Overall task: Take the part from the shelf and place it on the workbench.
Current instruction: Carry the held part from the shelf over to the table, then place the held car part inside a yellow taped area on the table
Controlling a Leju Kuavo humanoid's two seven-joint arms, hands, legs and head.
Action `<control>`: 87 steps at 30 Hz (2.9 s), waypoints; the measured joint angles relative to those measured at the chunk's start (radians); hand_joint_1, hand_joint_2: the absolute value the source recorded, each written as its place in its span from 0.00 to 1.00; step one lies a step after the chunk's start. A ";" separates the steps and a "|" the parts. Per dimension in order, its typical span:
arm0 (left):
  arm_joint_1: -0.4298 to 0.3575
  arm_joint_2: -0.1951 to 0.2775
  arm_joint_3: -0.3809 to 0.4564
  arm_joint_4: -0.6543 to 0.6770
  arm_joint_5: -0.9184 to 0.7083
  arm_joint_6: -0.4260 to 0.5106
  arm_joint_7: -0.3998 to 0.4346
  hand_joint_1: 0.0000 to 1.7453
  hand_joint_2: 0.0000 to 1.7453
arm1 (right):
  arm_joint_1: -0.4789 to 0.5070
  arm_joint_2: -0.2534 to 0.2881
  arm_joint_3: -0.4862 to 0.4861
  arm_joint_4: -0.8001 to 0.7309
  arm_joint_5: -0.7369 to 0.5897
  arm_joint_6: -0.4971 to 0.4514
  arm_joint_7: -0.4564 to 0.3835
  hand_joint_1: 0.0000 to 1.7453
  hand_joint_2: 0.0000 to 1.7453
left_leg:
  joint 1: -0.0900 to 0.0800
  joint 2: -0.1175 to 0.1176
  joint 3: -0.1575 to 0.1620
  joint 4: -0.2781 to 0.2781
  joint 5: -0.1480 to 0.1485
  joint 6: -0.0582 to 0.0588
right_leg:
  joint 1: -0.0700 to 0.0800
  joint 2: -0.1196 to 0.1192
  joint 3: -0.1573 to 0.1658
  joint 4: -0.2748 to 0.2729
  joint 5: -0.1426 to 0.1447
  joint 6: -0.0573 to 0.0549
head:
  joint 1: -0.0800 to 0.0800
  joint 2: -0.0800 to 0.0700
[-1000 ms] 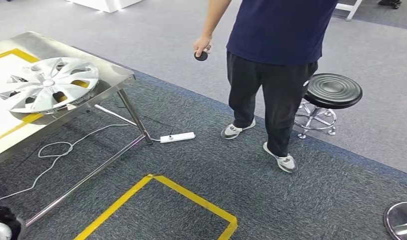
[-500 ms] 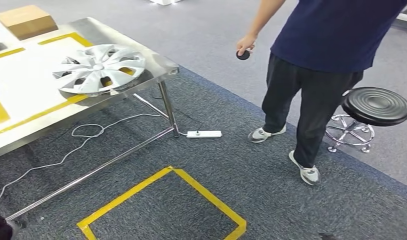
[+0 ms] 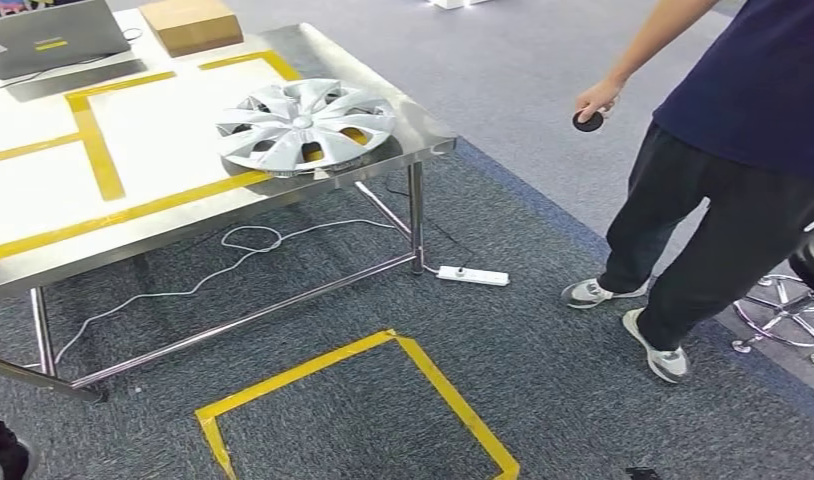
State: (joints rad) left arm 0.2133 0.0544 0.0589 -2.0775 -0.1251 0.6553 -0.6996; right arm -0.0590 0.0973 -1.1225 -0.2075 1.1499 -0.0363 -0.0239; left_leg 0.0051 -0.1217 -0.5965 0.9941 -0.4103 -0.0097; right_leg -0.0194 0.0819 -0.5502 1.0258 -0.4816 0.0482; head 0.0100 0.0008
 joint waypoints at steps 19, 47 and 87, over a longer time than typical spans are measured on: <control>-0.002 -0.004 0.021 0.008 0.071 -0.078 0.006 1.00 1.00 | -0.002 0.015 0.031 0.002 0.018 0.056 0.015 0.00 1.00 | -0.013 0.145 0.010 -0.007 -0.009 0.023 | 0.020 -0.163 0.004 0.034 -0.043 -0.004 | -0.008 0.000; 0.028 -0.005 0.063 0.004 0.094 -0.189 0.044 1.00 1.00 | -0.006 0.050 0.020 0.006 -0.022 0.065 -0.040 0.00 1.00 | -0.007 0.140 0.012 -0.001 -0.012 -0.014 | 0.019 -0.159 0.004 -0.002 -0.019 -0.040 | -0.010 0.000; 0.030 0.014 0.066 0.004 0.072 -0.215 0.072 1.00 1.00 | 0.005 0.086 -0.003 0.015 -0.019 0.071 -0.080 0.00 1.00 | 0.006 0.113 -0.115 0.166 0.001 0.008 | -0.006 -0.071 0.049 0.021 -0.069 -0.024 | -0.023 0.000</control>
State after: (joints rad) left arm 0.2429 0.0686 0.1247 -2.0737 -0.0528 0.4398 -0.6272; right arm -0.0543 0.1836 -1.1254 -0.1923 1.1314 0.0351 -0.1038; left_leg 0.0109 -0.0082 -0.7111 1.1596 -0.4090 -0.0020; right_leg -0.0258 0.0111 -0.5009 1.0471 -0.5503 0.0242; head -0.0129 0.0008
